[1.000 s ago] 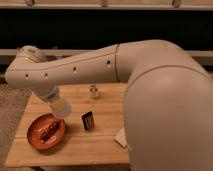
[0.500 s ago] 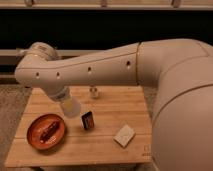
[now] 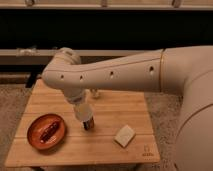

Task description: Place the ceramic cup over the eraser

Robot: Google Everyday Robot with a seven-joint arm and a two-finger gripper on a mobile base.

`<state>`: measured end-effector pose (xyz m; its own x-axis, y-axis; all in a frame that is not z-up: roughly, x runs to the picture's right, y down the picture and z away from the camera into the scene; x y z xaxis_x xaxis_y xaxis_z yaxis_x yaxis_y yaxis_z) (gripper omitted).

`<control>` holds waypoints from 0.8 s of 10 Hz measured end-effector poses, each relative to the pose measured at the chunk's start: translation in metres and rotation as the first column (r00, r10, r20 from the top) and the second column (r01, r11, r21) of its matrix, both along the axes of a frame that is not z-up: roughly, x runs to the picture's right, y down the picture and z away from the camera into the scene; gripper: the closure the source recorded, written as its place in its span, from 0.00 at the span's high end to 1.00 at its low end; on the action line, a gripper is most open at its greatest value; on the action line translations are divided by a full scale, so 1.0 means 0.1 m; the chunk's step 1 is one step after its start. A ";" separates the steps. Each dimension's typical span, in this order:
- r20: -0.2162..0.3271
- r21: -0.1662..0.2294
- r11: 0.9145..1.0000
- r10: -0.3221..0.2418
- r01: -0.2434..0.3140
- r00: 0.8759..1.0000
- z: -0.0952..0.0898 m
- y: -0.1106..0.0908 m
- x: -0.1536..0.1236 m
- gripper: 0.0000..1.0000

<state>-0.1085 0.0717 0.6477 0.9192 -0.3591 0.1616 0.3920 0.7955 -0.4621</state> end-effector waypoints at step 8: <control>-0.034 -0.085 0.995 0.048 -0.050 0.998 0.61 0.33 0.07 0.71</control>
